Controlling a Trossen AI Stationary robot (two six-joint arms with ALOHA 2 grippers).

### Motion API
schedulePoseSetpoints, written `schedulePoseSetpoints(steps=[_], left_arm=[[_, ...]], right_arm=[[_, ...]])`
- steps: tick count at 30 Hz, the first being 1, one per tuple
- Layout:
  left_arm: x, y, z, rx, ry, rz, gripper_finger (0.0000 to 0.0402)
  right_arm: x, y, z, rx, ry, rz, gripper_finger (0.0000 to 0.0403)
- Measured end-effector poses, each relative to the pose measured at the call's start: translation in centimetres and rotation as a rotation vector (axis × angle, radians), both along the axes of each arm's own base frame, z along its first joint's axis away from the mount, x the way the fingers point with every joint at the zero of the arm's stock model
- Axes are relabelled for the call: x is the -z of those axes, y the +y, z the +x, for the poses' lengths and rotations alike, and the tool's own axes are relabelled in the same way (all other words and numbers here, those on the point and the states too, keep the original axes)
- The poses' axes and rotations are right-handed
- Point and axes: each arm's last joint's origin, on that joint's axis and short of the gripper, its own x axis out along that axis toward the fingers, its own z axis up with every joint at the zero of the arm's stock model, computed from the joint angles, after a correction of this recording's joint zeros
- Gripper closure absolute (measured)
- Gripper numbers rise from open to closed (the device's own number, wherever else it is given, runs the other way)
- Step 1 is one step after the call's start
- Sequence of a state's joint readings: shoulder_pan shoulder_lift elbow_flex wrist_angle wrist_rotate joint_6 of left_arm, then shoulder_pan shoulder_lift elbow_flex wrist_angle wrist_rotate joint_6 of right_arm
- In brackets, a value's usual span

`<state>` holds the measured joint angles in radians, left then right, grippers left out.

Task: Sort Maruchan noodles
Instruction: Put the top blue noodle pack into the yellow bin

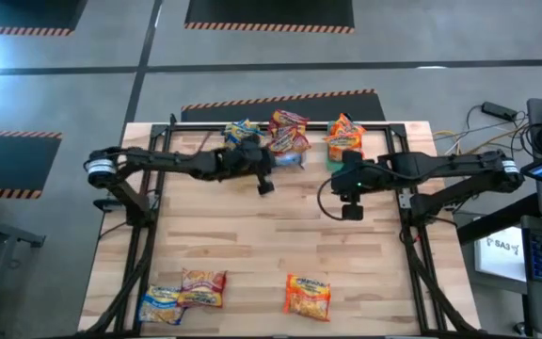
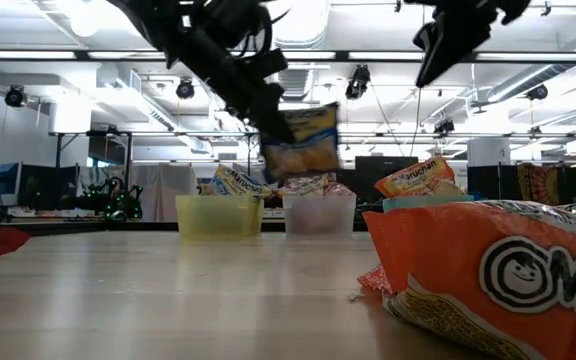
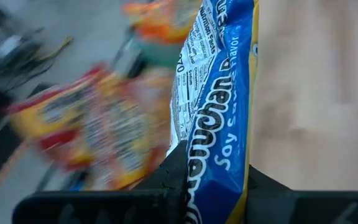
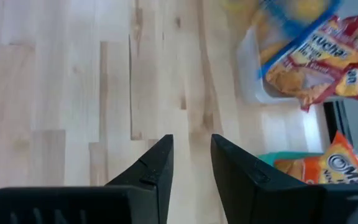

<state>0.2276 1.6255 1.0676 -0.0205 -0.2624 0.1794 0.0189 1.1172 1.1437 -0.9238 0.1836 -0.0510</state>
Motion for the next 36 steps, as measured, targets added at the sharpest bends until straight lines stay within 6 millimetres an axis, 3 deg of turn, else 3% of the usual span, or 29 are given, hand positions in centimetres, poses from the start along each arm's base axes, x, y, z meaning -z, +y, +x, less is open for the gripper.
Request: schedulePoseSetpoints(steps=[8, 16, 24, 36], left_arm=[[-1.6, 3.8, -3.5, -0.144, 0.082, 0.008, 0.0373], [-2.7, 3.8, -6.8, -0.178, 0.220, -0.030, 0.0373], [-0.6, 3.7, -8.6, -0.244, 0.314, -0.024, 0.0373], [2.5, 5.0, -8.0, -0.218, 0.339, -0.058, 0.0373]], right_arm=[[3.7, 0.0, -0.7, -0.008, 0.116, -0.007, 0.0311], [6.1, 0.0, -1.3, -0.014, 0.187, -0.011, 0.0306], [6.1, -0.1, -1.3, -0.004, 0.182, -0.036, 0.0314], [6.0, -0.6, -1.4, 0.117, 0.172, -0.164, 0.0312]])
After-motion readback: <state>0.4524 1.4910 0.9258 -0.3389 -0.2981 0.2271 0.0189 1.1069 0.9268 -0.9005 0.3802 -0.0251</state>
